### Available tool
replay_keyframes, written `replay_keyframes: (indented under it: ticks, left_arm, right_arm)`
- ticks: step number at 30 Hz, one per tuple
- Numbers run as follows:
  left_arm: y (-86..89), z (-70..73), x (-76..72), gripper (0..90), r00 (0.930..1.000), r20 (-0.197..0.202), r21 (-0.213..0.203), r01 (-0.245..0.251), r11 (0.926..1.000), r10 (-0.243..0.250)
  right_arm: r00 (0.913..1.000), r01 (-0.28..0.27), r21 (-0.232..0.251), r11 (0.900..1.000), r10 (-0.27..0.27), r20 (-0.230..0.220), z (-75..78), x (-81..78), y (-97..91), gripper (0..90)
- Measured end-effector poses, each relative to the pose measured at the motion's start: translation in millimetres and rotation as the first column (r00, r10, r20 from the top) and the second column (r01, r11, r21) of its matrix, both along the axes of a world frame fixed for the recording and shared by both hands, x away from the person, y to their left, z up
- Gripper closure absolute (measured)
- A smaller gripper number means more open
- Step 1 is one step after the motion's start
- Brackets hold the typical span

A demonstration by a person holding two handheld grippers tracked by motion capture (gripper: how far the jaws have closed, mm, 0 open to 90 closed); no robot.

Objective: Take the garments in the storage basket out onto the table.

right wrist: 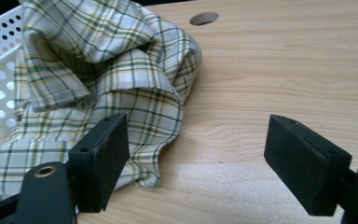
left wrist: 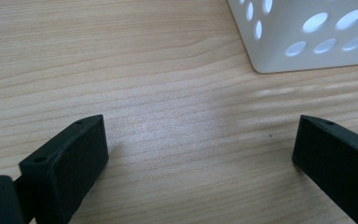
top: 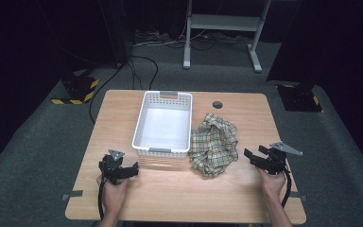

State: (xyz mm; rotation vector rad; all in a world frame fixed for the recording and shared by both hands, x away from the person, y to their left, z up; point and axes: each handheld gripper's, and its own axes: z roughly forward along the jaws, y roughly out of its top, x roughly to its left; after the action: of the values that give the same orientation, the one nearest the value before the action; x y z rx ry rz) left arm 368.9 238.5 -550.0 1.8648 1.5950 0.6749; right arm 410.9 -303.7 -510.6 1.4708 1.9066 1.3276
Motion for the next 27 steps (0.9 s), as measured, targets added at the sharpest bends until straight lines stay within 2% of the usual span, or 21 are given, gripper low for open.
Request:
replay_keyframes:
  ticks: [5,7,10,15,18,27]
  left_arm:
    - [-0.1,0.1,0.1,3.4,1.0,-0.001,0.0,0.0,1.0,0.0]
    - [-0.2,0.0,-0.1,3.5,1.0,0.0,0.0,-0.001,1.0,0.001]
    - [-0.3,0.0,-0.3,3.6,1.0,0.001,0.0,-0.002,1.0,0.002]
    - [-0.4,0.0,-0.3,3.6,1.0,0.001,0.0,-0.003,1.0,0.003]
    - [-0.5,0.0,-0.5,3.6,1.0,0.001,0.0,-0.004,1.0,0.004]
    - [-0.1,0.1,-0.4,3.6,1.0,0.0,-0.002,-0.001,1.0,0.001]
  right_arm:
    - [0.9998,0.005,-0.026,0.9997,-0.005,-0.017,-1.0,4.0,-0.5,21.3]
    - [0.9999,0.009,-0.03,0.9995,-0.009,-0.006,-2.2,0.9,-0.5,21.6]
    - [0.9999,0.008,-0.077,0.997,-0.009,-0.012,-5.8,-2.1,-1.3,20.9]
    - [0.9997,0.009,-0.088,0.9961,-0.011,-0.02,-5.0,-3.1,-3.8,20.7]
    - [0.9991,0.005,-0.116,0.9932,-0.01,-0.042,-9.3,-2.3,-1.6,20.8]
    - [0.9982,-0.008,-0.151,0.9884,-0.001,-0.06,-23.6,-2.7,4.7,20.5]
